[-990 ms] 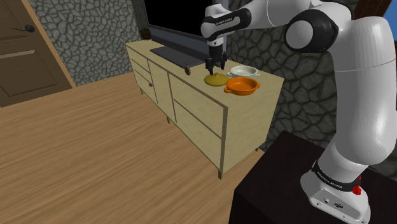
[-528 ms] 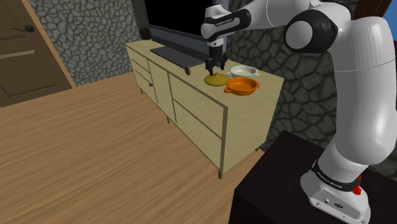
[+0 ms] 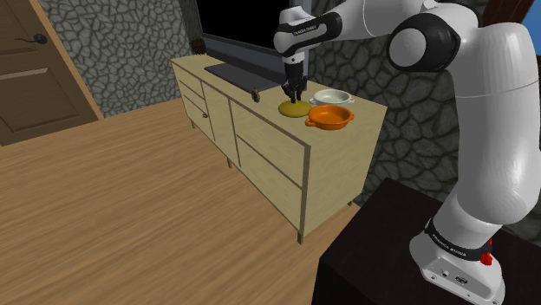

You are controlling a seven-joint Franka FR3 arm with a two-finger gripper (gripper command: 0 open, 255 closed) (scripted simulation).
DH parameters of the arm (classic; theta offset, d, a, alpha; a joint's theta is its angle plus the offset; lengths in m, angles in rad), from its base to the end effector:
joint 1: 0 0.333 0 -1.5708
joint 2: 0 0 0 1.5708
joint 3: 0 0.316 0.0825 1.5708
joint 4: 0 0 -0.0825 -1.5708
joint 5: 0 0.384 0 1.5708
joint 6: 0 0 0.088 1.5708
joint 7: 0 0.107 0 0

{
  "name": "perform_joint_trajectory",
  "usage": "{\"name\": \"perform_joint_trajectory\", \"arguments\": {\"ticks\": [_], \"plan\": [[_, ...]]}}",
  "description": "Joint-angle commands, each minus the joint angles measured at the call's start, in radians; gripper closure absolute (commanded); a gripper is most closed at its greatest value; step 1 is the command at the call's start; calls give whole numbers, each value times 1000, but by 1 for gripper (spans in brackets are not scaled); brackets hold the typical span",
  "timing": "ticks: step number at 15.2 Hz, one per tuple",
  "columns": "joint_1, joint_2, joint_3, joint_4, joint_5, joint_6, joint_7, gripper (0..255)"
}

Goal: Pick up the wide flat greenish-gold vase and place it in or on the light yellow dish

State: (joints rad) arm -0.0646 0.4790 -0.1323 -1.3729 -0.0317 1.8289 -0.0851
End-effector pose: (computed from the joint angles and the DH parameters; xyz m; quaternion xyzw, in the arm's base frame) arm 0.6850 -0.1221 0.4416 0.9979 -0.0446 -0.0158 0.0440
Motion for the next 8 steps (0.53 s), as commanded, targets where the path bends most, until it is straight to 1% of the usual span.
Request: {"name": "perform_joint_trajectory", "arguments": {"ticks": [1,2,8], "plan": [[0,0,0,0,0,0,0,255],[0,0,0,0,0,0,0,255],[-2,-3,-1,75,0,-78,-5,255]]}}
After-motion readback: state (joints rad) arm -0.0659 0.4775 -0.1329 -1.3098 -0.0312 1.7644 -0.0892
